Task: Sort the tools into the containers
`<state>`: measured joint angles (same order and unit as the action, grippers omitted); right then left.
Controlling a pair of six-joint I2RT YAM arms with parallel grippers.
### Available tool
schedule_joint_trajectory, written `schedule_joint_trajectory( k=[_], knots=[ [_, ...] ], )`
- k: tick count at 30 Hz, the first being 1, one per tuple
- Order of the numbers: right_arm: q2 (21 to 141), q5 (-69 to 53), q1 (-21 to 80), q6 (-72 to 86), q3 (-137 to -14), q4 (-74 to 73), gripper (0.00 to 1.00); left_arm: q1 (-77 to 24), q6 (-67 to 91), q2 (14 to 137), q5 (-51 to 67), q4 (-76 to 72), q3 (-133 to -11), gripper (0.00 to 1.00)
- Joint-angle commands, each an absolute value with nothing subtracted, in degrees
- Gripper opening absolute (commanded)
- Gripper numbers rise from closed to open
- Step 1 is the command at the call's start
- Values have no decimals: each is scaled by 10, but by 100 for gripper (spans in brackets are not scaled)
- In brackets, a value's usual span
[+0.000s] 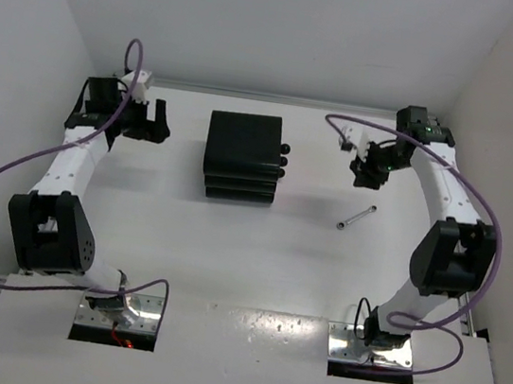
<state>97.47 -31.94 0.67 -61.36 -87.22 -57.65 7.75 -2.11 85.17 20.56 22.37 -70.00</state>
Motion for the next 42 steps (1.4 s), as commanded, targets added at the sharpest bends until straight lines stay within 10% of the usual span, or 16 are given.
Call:
schedule_joint_trajectory(
  k=[1, 42],
  knots=[
    [1038, -236, 1, -868, -880, -740, 38, 106, -30, 809, 261, 256, -730, 99],
    [1155, -18, 63, -924, -740, -490, 45, 141, 8, 821, 290, 245, -719, 99]
  ],
)
